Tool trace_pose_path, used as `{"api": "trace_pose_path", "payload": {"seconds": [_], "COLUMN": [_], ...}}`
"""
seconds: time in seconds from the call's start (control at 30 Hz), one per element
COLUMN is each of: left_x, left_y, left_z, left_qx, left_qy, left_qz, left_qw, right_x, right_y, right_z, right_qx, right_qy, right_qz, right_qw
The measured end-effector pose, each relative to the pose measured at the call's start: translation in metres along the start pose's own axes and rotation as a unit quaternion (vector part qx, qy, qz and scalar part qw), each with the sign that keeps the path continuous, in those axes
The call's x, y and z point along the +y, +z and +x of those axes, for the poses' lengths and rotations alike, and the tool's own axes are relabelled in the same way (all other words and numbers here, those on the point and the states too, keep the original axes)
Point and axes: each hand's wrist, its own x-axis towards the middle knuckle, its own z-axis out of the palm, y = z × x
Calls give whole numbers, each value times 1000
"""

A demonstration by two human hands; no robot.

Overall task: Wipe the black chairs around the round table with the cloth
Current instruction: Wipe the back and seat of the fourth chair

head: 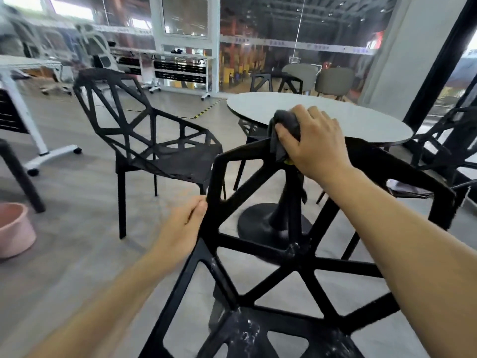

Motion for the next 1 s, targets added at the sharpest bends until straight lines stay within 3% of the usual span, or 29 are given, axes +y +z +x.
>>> {"api": "trace_pose_path", "payload": {"seconds": [0.17, 0.37, 0.5, 0.57, 0.7, 0.77, 1.0], "left_x": [-28, -24, -21, -22, -17, -15, -12], "left_y": [3, 5, 8, 7, 7, 7, 9], "left_z": [-12, -13, -15, -15, -19, -19, -19], "left_qx": [15, 21, 25, 22, 32, 29, 31], "left_qy": [-19, -15, -20, -13, -7, -9, -19], "left_qz": [9, -16, -13, 15, 21, 15, -29], "left_qw": [1000, 1000, 999, 1000, 999, 999, 999], "right_x": [-29, -102, -84, -46, 25, 23, -98], "right_y": [11, 35, 19, 7, -9, -6, 48], "right_z": [-10, -28, -15, -8, -12, -17, -53], "right_qx": [47, 36, -17, -23, 38, 44, 71], "right_qy": [-14, -181, -284, -237, 27, 72, -81], "right_qz": [-16, -13, -44, -48, -27, -23, 6], "right_qw": [999, 983, 958, 970, 999, 996, 994]}}
